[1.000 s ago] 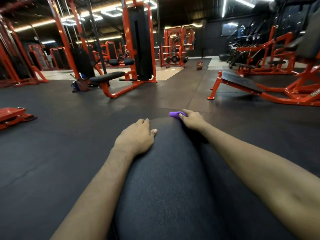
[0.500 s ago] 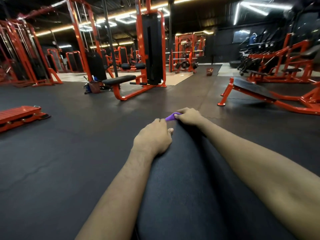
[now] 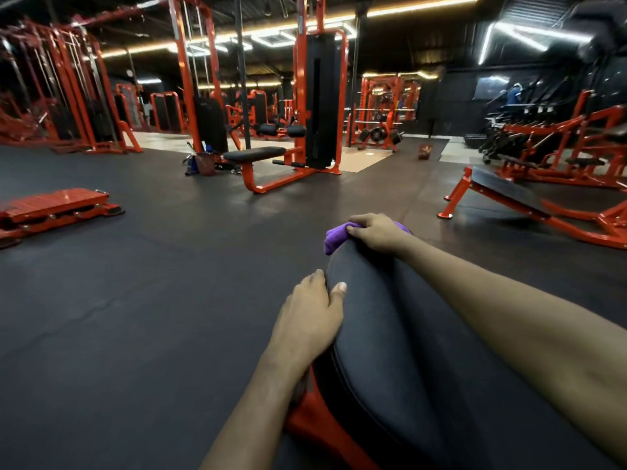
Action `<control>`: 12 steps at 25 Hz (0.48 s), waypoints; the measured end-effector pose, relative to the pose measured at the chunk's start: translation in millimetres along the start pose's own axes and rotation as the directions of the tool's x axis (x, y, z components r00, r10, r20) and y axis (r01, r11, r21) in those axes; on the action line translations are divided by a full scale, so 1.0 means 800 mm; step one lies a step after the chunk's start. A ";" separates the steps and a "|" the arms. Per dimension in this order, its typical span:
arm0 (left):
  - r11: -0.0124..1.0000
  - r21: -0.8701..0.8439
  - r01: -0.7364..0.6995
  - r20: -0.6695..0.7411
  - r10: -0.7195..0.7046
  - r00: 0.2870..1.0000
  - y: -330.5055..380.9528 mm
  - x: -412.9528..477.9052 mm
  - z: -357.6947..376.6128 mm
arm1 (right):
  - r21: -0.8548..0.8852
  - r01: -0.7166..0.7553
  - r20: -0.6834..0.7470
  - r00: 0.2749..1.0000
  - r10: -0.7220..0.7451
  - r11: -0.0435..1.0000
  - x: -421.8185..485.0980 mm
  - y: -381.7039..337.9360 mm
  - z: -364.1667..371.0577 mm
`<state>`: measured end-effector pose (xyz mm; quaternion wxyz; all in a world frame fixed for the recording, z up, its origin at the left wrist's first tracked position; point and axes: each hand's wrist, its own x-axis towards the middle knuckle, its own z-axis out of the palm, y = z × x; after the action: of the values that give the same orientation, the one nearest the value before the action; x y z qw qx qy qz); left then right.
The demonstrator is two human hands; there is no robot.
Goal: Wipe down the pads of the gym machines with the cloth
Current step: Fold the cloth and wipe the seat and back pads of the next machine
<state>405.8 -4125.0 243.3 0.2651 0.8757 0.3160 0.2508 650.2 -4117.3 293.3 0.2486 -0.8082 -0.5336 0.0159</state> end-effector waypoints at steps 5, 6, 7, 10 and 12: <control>0.991 -0.127 0.041 -0.105 -0.054 0.993 0.013 -0.049 0.024 | -0.135 0.137 0.080 0.989 -0.127 0.981 -0.052 -0.067 0.011; 0.986 -0.158 0.057 -0.129 -0.078 0.989 0.016 -0.052 0.026 | -0.147 0.150 0.083 0.987 -0.139 0.978 -0.058 -0.070 0.012; 0.983 -0.170 0.075 -0.148 -0.101 0.984 0.017 -0.053 0.028 | -0.164 0.141 0.082 0.988 -0.129 0.976 -0.060 -0.068 0.011; 0.978 -0.186 0.099 -0.178 -0.133 0.975 0.019 -0.053 0.027 | -0.238 0.012 0.079 0.997 0.007 0.971 -0.041 -0.057 0.000; 0.974 -0.196 0.117 -0.163 -0.150 0.975 0.016 -0.048 0.030 | -0.284 -0.097 0.101 0.986 0.130 0.954 -0.015 -0.058 -0.003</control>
<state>399.5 -4167.4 223.3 0.3327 0.7982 0.3719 0.3374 606.5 -4114.1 311.6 0.0993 -0.8621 -0.4969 0.0030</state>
